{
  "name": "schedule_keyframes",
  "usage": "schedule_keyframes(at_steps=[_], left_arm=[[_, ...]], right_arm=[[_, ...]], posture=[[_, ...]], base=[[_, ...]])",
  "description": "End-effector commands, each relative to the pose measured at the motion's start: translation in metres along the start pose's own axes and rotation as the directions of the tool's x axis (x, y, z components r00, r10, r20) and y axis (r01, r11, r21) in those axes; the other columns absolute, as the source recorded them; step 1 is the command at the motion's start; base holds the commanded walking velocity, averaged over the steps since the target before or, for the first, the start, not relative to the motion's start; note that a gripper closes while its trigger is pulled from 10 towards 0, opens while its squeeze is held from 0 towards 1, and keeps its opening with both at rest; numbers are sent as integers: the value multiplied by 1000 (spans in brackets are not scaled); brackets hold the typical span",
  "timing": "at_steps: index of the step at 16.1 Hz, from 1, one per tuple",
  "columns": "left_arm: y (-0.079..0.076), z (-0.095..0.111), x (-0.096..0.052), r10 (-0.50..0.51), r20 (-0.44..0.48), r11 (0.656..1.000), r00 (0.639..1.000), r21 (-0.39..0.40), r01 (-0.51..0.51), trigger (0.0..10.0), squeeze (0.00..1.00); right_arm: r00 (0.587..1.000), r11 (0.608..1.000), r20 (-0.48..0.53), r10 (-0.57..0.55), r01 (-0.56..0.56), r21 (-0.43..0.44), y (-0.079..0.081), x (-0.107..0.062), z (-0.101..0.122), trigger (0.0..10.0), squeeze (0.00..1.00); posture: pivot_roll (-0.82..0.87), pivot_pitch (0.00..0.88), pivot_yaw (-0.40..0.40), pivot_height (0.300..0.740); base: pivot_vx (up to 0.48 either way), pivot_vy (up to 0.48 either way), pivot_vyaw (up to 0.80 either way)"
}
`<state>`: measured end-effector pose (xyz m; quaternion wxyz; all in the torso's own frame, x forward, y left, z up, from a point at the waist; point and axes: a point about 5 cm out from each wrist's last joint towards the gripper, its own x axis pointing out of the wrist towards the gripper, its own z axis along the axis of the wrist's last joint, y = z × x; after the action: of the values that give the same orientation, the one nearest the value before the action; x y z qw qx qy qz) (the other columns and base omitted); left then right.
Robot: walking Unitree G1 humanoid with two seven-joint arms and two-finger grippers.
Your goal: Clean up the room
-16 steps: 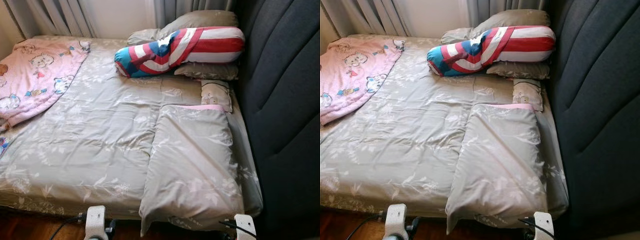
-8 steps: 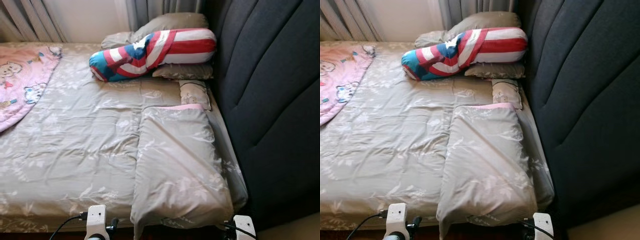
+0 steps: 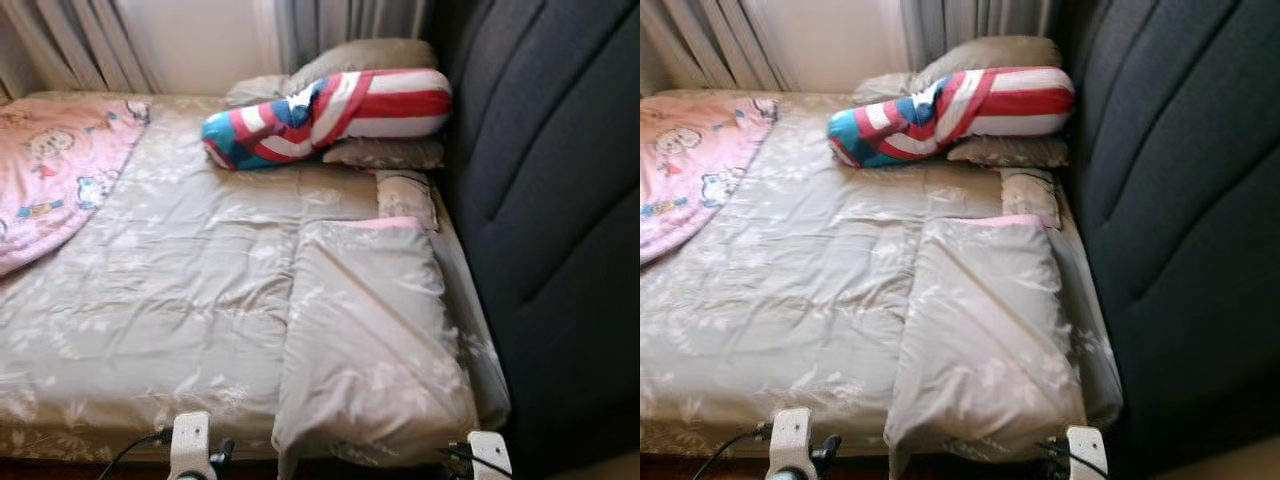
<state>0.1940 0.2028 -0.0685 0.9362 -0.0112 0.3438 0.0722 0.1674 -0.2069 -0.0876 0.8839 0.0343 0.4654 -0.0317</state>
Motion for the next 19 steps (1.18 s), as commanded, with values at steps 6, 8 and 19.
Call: schedule_keyframes(at_steps=[6, 8, 19], left_arm=[[0, 3, 1, 11, 12, 1000, 1000, -18, -11, 10000, 0], [-1, 12, 3, 3, 58, 1000, 998, -22, -2, 10000, 0], [-1, 101, -1, -35, 521, 999, 853, -12, 48, 10000, 0]], right_arm=[[1000, 1000, 0, -10, 10, 4, -4, -1, -1, 10000, 0], [1000, 1000, 4, -11, 11, 6, -4, -1, -1, 10000, 0], [936, 996, 345, 74, -88, 24, 21, 3, 69, 10000, 0]], posture=[[55, 93, -54, 740], [54, 93, -55, 740], [45, 107, -64, 740]], base=[[269, 0, -248], [0, 0, 0], [0, 0, 0]])
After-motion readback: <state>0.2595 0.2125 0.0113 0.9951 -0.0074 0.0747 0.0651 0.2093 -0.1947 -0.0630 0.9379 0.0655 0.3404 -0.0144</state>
